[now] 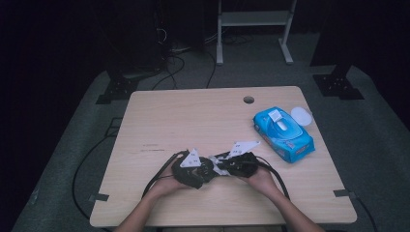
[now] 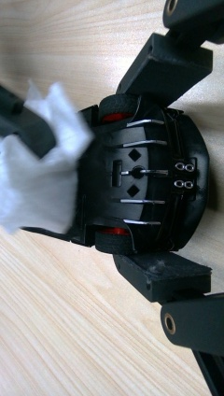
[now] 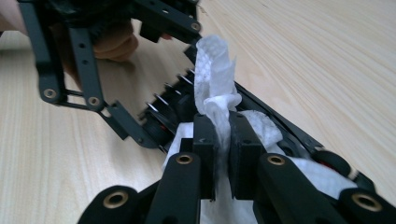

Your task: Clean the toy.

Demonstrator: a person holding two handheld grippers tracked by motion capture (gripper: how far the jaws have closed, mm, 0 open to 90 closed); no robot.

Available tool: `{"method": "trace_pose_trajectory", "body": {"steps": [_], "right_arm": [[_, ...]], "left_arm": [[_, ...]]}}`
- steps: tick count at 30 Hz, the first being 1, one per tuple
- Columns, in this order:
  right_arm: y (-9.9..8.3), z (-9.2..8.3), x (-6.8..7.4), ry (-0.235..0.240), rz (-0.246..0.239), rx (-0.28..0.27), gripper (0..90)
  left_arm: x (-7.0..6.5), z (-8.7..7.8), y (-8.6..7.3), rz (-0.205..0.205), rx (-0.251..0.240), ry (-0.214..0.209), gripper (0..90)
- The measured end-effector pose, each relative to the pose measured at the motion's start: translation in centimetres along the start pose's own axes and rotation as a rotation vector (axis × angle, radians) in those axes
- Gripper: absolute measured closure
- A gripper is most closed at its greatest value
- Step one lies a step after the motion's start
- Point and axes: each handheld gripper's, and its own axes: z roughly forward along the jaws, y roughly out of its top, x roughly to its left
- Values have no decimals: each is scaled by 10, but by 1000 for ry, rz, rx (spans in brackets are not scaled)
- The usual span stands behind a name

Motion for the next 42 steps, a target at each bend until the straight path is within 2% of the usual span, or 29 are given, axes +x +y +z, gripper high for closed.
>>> {"method": "trace_pose_trajectory", "body": {"steps": [2, 5, 8, 11, 14, 17, 18, 20, 23, 25, 27, 29, 30, 33, 35, 36, 38, 40, 42], "right_arm": [[5, 6, 8, 44, -6, -12, 827], [10, 16, 19, 83, -36, -19, 825], [9, 13, 17, 67, -46, -6, 826], [2, 1, 4, -3, -39, 20, 826], [-10, -11, -9, -57, -4, 45, 826], [-14, -16, -13, -61, 17, 50, 826], [-13, -15, -11, -54, 19, 42, 826], [-9, -9, -4, -3, 18, 16, 825], [-3, 2, 9, 47, -16, 8, 823], [-2, 4, 11, 40, -41, 13, 823], [-4, -2, 4, 21, -29, 13, 823], [-9, -10, -8, -32, 4, 29, 824], [-14, -14, -15, -61, 16, 39, 824], [-27, -27, -37, -110, 96, 44, 824], [-31, -31, -45, -137, 118, 48, 824], [-32, -31, -47, -136, 132, 45, 824], [-30, -29, -44, -140, 122, 44, 825], [-26, -26, -38, -94, 123, 19, 825], [-21, -20, -29, -51, 101, 16, 824]], "left_arm": [[0, 0, 0, -1, 1, -1, 244], [-1, 0, 0, 8, 4, 3, 244], [0, 0, 0, 2, 0, 2, 244], [0, -1, -1, 5, -1, 3, 244], [1, -1, -1, 1, -4, 5, 244], [1, -1, -1, 0, -4, 4, 244], [0, -1, -1, 0, -5, 6, 244], [0, -1, 0, 5, 1, 9, 244], [0, 0, -1, 12, 9, 13, 245], [1, -1, -2, -2, -3, 6, 245], [4, -2, -2, -15, -13, -3, 245], [4, -3, -3, -5, -1, 5, 245], [4, -3, -3, -12, -9, 10, 245], [5, -3, -3, -12, -7, 9, 245], [5, -4, -3, -14, -8, 7, 245], [5, -4, -3, -15, -8, 5, 245], [4, -3, -3, -4, -2, 10, 245], [4, -2, -4, 0, 1, 14, 245], [4, -3, -4, -2, 0, 13, 245]]}}
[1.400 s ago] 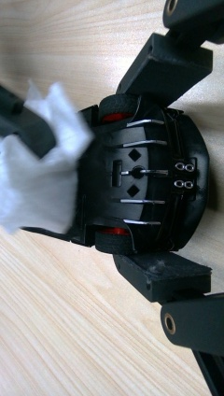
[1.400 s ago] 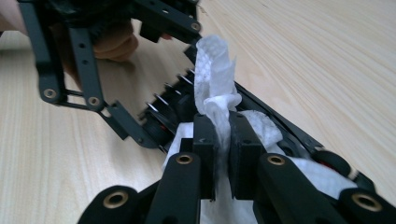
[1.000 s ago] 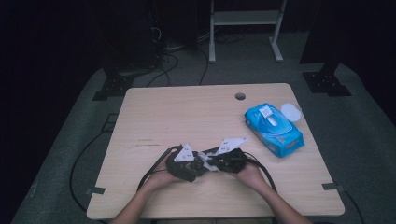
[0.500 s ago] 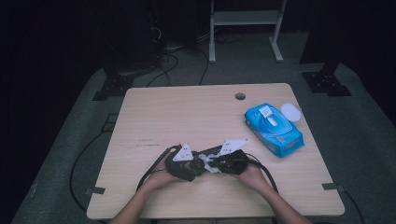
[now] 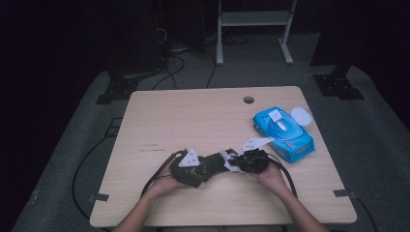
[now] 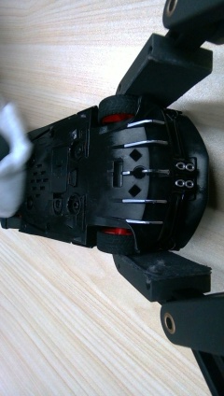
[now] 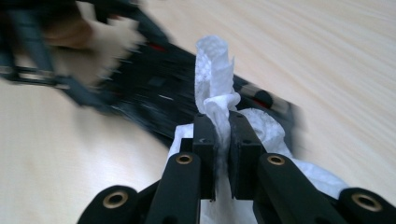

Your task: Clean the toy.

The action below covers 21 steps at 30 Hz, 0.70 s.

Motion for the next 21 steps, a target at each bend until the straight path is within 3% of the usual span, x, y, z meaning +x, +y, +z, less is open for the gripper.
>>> {"method": "trace_pose_trajectory", "body": {"steps": [2, 4, 7, 9, 12, 16, 21], "right_arm": [[3, 6, 8, 28, -33, 2, 823], [3, 5, 8, 21, -49, 11, 823], [-3, -4, -6, -47, -25, 27, 824], [-9, -9, -17, -76, 25, 31, 824], [-11, -10, -21, -81, 47, 23, 824], [-1, -1, -5, -25, 14, 6, 824], [17, 23, 23, 82, -22, -14, 825]], "left_arm": [[0, 0, 0, 3, 0, 1, 245], [0, -1, 0, 0, -4, -1, 245], [2, -2, -1, -4, -8, -10, 245], [2, -1, -1, -3, -9, -10, 245], [2, -1, 0, -1, -8, -9, 245], [1, -1, 0, -2, -9, -5, 245], [0, 0, 0, 8, -6, -2, 246]]}}
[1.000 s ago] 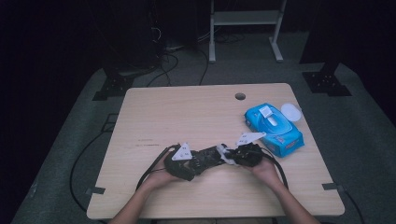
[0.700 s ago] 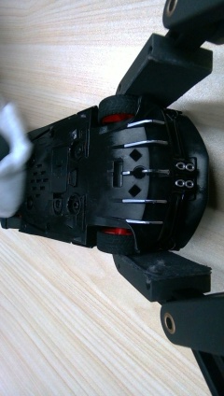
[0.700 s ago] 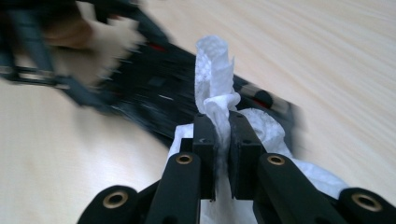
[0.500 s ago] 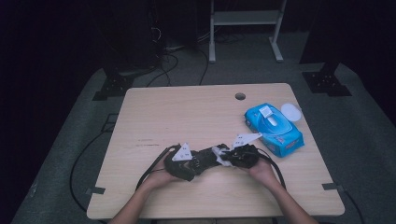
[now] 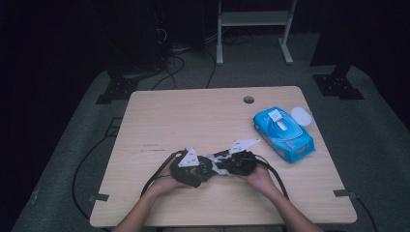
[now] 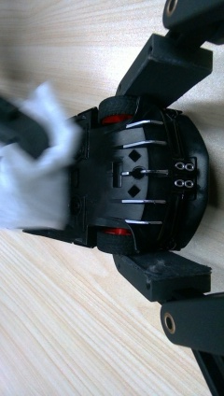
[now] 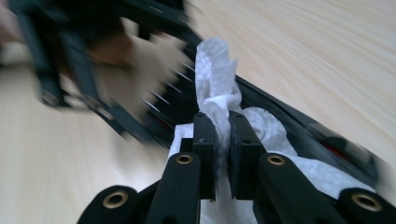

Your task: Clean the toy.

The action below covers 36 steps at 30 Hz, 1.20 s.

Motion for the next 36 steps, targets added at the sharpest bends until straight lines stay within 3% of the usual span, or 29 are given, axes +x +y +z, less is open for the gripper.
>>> {"method": "trace_pose_trajectory", "body": {"steps": [5, 7, 10, 12, 14, 17, 18, 19, 21, 25, 29, 30, 32, 36], "right_arm": [[17, 21, 16, 59, -51, -3, 824], [20, 23, 13, 41, -60, -3, 824], [18, 16, 1, -26, -45, -4, 824], [15, 12, -6, -57, -11, 2, 825], [13, 10, -7, -52, 5, 0, 826], [15, 12, -1, -33, -8, -3, 826], [19, 19, 10, -5, -34, -13, 825], [21, 23, 14, 19, -31, -22, 825], [24, 31, 19, 31, -39, -24, 825], [29, 33, 16, -10, -46, -20, 825], [26, 24, 0, -113, -43, -6, 826], [25, 22, -4, -116, -21, -6, 826], [25, 22, -5, -102, 3, -15, 826], [31, 33, 9, -25, 1, -37, 827]], "left_arm": [[0, 0, 0, 1, 0, 3, 246], [0, 0, 0, -3, -7, -1, 246], [1, 0, 0, -8, -8, -3, 246], [1, 0, 0, -4, -3, -3, 246], [0, 1, 1, 1, -1, 2, 246], [0, 1, 1, 5, 2, 3, 246], [-1, 1, 2, 9, 2, 5, 246], [-1, 1, 2, 9, 2, 5, 246], [-1, 2, 2, 14, 15, 10, 246], [0, 1, 1, 4, -1, 7, 246], [0, 1, 1, 8, 0, 9, 246], [0, 1, 2, 10, 0, 9, 246], [0, 1, 2, 14, 2, 10, 246], [-1, 1, 2, 12, 4, 13, 246]]}}
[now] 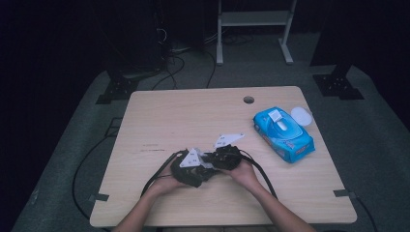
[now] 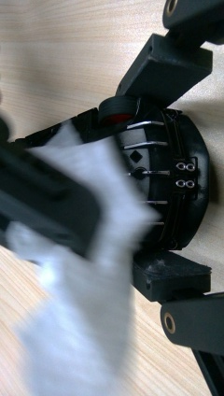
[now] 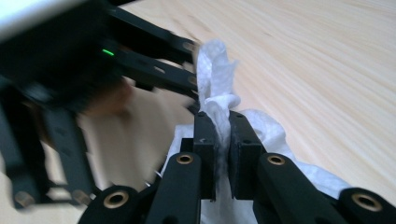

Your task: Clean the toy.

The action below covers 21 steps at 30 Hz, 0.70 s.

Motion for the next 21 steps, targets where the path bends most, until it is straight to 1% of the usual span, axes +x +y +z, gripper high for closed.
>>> {"method": "trace_pose_trajectory", "body": {"steps": [2, 5, 6, 7, 9, 11, 13, 15, 17, 19, 21], "right_arm": [[2, 3, 2, 4, -4, -1, 826], [2, 0, -7, -42, -11, 14, 826], [1, -3, -10, -69, -15, 27, 826], [-1, -6, -16, -79, -11, 30, 826], [-6, -12, -24, -116, 9, 39, 827], [-8, -14, -27, -112, 37, 30, 827], [-8, -11, -22, -106, 24, 29, 826], [-5, -7, -15, -67, 15, 17, 825], [-3, -3, -9, -45, -5, 7, 825], [-2, -2, -8, -52, -19, 19, 825], [-3, -3, -11, -56, -17, 20, 825]], "left_arm": [[0, 0, 0, 1, 2, 0, 246], [1, -2, -1, 2, 0, 1, 245], [2, -2, -1, 3, -3, 0, 245], [2, -2, -1, -1, -5, -1, 245], [2, -2, -1, 2, -6, -2, 245], [1, -2, 0, 6, -2, -2, 245], [0, -1, 0, 9, 2, 4, 246], [0, -1, 0, 12, 4, 3, 246], [0, -1, 0, 10, 3, 4, 246], [0, -2, -1, 13, 2, 5, 246], [0, -2, -1, 10, -6, 6, 246]]}}
